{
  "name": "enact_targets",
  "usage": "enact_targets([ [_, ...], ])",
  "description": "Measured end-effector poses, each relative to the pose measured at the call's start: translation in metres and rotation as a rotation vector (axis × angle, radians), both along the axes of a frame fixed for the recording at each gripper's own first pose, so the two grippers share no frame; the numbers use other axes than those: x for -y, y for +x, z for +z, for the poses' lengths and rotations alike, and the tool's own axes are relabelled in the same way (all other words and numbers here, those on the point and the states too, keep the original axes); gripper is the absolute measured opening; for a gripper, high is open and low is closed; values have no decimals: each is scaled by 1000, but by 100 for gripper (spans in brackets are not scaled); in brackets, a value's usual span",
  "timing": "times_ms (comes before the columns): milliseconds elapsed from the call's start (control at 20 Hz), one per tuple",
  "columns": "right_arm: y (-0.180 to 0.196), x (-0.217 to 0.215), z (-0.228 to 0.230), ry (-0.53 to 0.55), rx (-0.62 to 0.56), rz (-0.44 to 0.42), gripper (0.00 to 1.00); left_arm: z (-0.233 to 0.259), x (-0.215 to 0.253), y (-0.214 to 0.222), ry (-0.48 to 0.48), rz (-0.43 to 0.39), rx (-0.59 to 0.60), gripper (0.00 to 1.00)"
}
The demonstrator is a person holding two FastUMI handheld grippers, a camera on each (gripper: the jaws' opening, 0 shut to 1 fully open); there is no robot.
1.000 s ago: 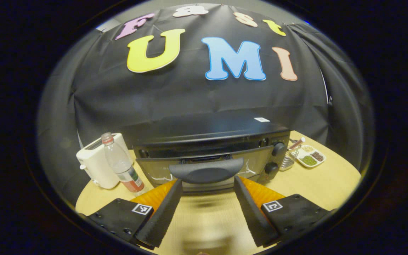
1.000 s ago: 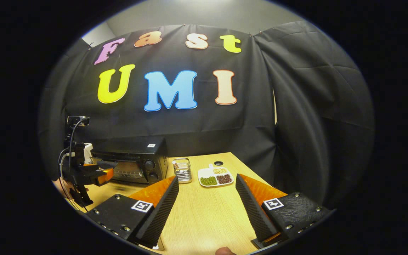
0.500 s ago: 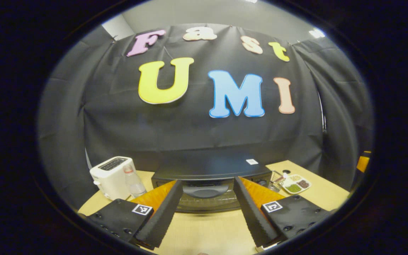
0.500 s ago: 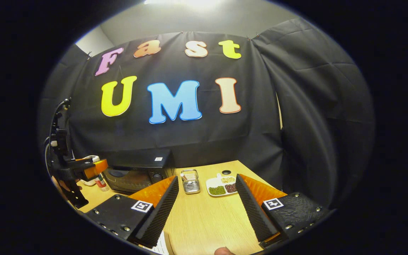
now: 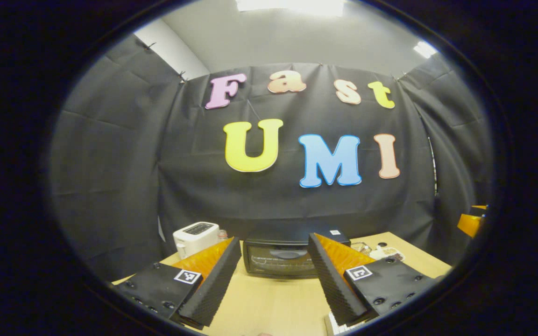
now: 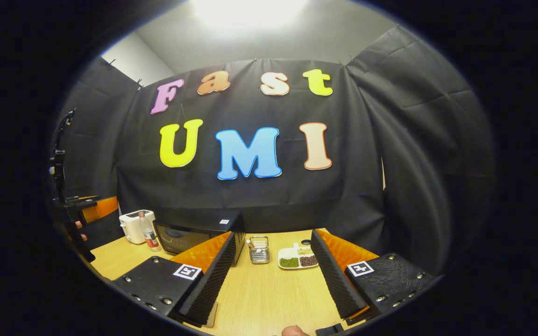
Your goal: Open the electric oven with the left hand, put the food in, and close the electric oven.
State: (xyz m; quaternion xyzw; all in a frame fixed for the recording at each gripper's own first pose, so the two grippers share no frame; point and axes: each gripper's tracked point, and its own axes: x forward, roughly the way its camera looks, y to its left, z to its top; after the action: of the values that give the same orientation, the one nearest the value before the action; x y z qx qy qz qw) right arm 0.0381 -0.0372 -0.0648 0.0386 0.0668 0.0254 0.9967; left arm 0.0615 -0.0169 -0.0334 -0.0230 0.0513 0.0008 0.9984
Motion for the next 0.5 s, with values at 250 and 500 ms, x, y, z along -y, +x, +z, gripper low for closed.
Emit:
enact_targets([
  [250, -10, 9, 17, -12, 24, 3, 98, 19, -32, -48, 23, 51, 16, 100],
  [500, -19, -3, 33, -21, 73, 0, 98, 34, -59, -67, 14, 53, 48, 100],
])
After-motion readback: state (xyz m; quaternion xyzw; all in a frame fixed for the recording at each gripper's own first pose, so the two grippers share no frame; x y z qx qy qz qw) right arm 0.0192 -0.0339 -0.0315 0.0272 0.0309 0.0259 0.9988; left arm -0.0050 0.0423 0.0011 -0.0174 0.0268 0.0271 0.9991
